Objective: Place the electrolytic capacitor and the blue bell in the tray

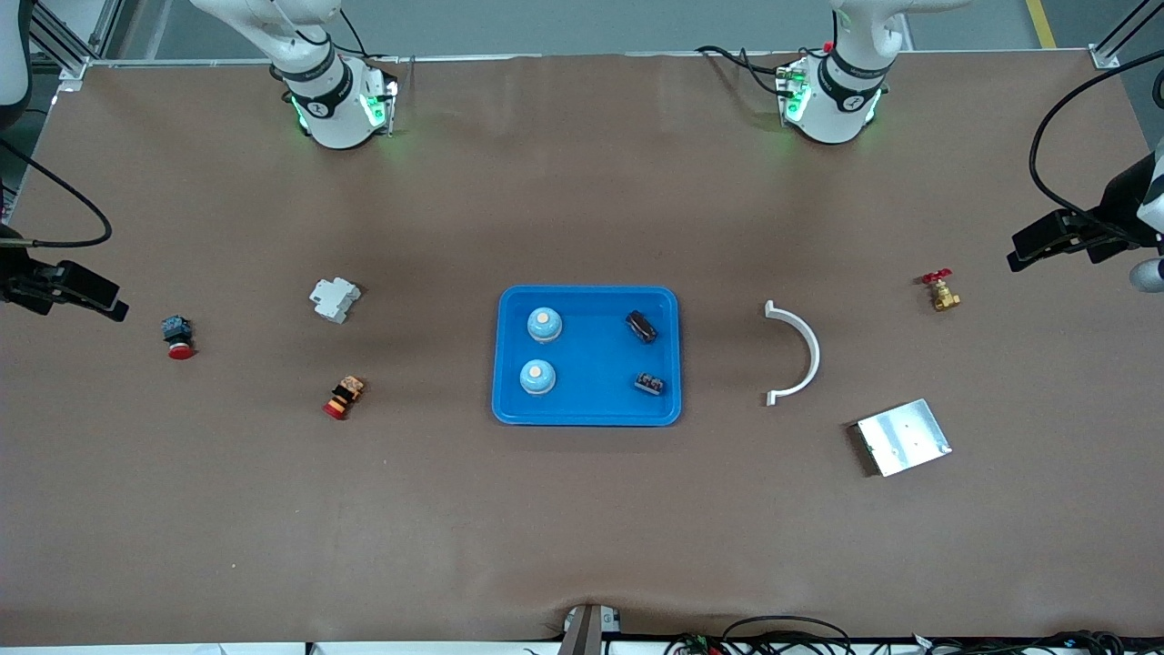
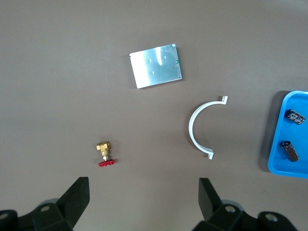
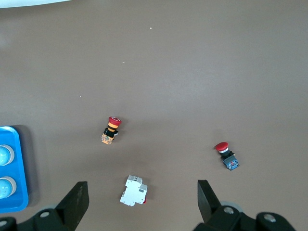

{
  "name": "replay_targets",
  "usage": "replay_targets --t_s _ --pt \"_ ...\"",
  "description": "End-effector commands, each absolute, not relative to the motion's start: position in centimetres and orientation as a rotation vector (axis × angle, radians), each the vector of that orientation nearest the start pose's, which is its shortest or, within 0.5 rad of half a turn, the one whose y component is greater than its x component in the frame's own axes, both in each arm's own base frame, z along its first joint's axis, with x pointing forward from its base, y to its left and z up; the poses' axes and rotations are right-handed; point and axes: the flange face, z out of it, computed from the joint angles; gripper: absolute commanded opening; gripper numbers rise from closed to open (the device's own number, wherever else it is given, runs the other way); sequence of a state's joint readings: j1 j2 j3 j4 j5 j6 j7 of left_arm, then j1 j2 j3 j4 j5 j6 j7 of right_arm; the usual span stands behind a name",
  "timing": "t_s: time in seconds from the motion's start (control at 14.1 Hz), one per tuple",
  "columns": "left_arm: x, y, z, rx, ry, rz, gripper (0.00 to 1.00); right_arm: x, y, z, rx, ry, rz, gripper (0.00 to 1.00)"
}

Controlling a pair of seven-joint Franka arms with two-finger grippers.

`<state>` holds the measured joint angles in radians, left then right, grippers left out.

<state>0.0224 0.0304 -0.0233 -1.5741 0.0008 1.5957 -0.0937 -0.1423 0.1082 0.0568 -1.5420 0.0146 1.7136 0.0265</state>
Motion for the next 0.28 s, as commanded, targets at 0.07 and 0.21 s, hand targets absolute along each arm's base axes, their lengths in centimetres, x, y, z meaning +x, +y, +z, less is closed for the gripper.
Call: replay_targets --t_s 0.07,0.21 --pt "56.58 -0.05 60.79 -3.156 -0.095 0.032 1.0 59.21 -5.19 59.05 -3.123 0.158 -0.102 1.0" --pt "56.58 -0.22 60.79 -3.156 -0.09 0.032 1.0 59.21 -5.26 58.93 -3.14 0.154 -0.094 1.0"
